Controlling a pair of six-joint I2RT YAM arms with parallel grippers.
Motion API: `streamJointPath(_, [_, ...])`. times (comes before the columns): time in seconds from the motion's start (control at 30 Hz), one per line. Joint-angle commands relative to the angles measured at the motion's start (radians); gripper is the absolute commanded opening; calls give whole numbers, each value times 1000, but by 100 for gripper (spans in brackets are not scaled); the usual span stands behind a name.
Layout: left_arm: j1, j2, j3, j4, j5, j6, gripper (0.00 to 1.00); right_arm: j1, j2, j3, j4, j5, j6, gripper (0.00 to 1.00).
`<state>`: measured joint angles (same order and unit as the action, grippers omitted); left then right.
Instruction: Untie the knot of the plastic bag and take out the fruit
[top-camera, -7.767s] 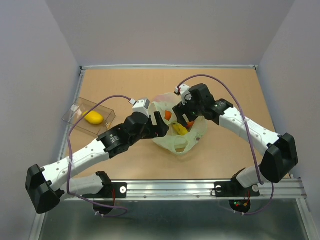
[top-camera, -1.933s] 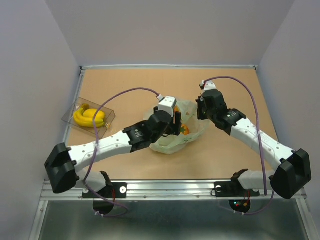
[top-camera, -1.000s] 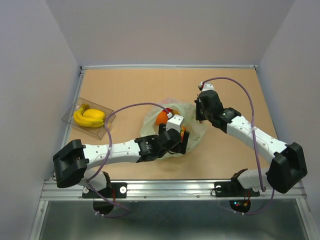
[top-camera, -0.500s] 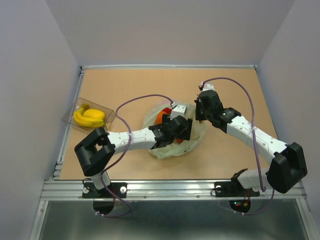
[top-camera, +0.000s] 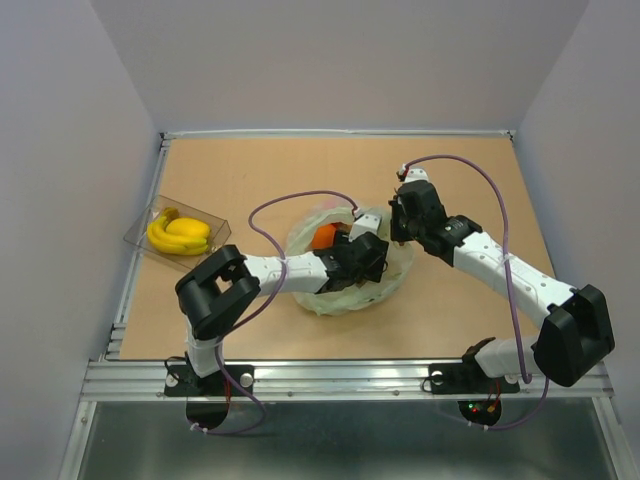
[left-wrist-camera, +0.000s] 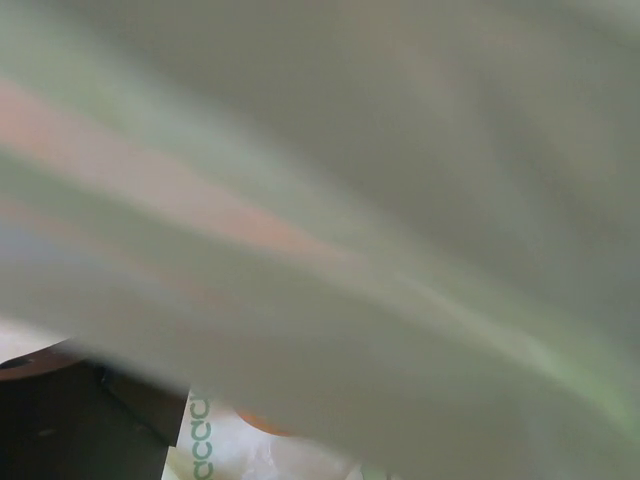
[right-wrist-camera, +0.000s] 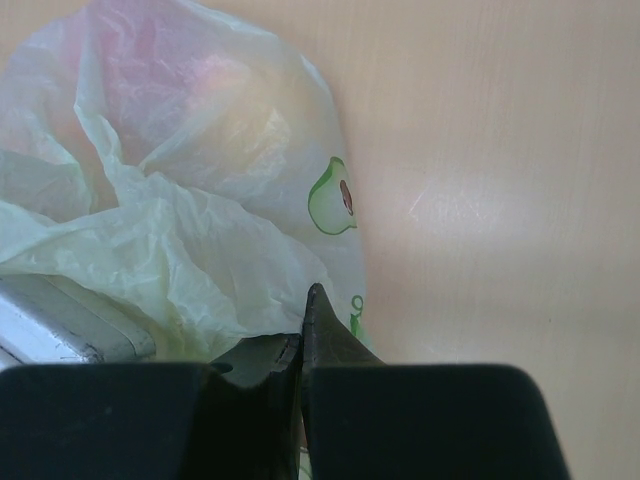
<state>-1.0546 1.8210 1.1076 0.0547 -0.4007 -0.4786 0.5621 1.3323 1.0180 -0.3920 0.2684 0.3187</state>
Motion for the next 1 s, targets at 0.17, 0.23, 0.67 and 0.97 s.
streamJointPath(0.17, [5, -248, 23, -52, 20, 37, 39, -2, -1, -12, 19, 52, -12, 1])
streamJointPath(0.23, [7, -322, 14, -53, 65, 75, 39, -2, 13, -7, 18, 67, -12, 1])
streamJointPath(0.67, [330, -630, 35, -203, 188, 133, 37, -7, 64, 16, 16, 74, -29, 1])
streamJointPath(0.97, [841, -606, 0, -329, 4, 68, 37, -7, 19, -2, 16, 11, -40, 1])
